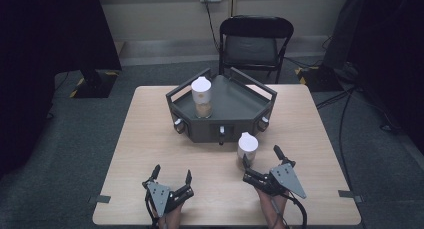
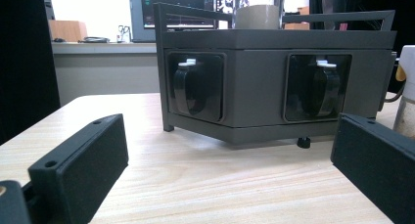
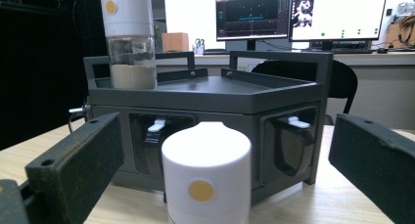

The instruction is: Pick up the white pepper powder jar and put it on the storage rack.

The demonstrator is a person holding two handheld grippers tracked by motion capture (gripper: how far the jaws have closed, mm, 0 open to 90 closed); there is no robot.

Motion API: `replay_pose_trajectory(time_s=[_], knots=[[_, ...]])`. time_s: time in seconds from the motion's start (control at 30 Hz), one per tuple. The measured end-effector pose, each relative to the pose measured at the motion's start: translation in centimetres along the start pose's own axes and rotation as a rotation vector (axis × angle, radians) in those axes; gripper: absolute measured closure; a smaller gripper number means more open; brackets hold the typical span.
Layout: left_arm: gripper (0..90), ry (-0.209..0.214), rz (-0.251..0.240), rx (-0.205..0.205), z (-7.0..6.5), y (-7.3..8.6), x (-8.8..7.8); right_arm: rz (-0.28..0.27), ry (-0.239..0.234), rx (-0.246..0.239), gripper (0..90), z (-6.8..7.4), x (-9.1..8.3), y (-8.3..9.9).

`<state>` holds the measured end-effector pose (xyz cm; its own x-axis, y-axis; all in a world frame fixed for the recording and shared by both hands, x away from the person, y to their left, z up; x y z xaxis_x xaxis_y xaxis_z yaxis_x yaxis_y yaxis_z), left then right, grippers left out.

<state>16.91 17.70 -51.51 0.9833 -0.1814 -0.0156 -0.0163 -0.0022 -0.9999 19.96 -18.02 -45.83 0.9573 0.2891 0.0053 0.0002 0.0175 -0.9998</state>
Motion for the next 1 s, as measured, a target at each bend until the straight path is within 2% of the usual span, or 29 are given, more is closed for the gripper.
replay_pose_trajectory(time_s=[0.27, 0.57, 0.9, 1.0], knots=[[0.0, 0.0, 0.0, 0.0, 0.0, 0.0, 0.0, 0.029, -0.028, -0.006, 1.0, 0.3, 1.8, -0.4], [0.0, 0.0, -0.001, 0.0, 0.0, 0.0, 0.0, 0.061, -0.015, -0.033, 4.0, 0.5, 3.3, 0.2], [0.0, 0.0, 0.0, 0.0, 0.0, 0.0, 0.0, 0.094, -0.01, -0.043, 11.4, 0.5, 3.9, 1.2], [0.0, 0.0, 0.0, 0.0, 0.0, 0.0, 0.0, 0.106, -0.015, -0.025, 14.4, 0.2, 4.0, 1.3]])
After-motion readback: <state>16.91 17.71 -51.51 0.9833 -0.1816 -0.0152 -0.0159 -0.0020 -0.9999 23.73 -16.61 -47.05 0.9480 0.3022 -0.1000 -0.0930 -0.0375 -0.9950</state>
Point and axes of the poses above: each handheld gripper's, and its own axes: x roughly forward along the jaws, y roughly out of its underside, z roughly to its left, the point moved 3 cm from there along x, roughly forward along the jaws, and after that the axes turned 2 degrees about z, right-handed, at the moved point
